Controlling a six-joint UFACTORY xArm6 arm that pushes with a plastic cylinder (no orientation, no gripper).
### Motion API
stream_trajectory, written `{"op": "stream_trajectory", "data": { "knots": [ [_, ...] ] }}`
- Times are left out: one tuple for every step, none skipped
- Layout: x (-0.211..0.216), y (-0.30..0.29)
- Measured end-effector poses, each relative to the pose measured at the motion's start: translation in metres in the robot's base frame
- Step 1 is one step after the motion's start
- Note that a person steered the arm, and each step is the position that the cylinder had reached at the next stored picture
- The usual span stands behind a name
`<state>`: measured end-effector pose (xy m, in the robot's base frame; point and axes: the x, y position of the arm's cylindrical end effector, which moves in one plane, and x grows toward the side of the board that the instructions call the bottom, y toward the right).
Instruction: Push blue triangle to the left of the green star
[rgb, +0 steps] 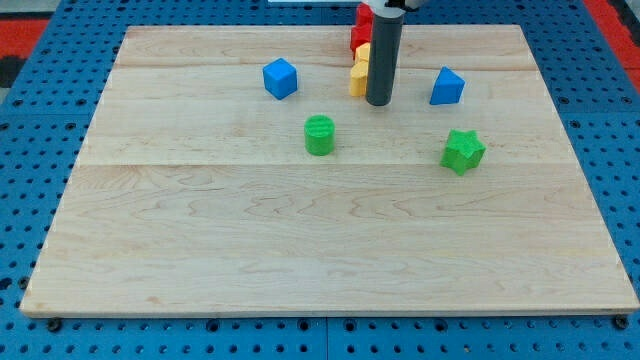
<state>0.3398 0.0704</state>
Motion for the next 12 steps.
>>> {"op": "stream_trajectory", "data": {
  "knots": [
    [0.010,0.000],
    [0.011,0.000],
    [0.017,0.002],
    [0.053,0.039],
    [0.054,0.053],
    [0.035,0.108],
    [-0.011,0.140],
    [-0.042,0.134],
    [-0.049,0.123],
    [-0.046,0.107],
    [-0.046,0.107],
    [-0.045,0.104]
  ]
}}
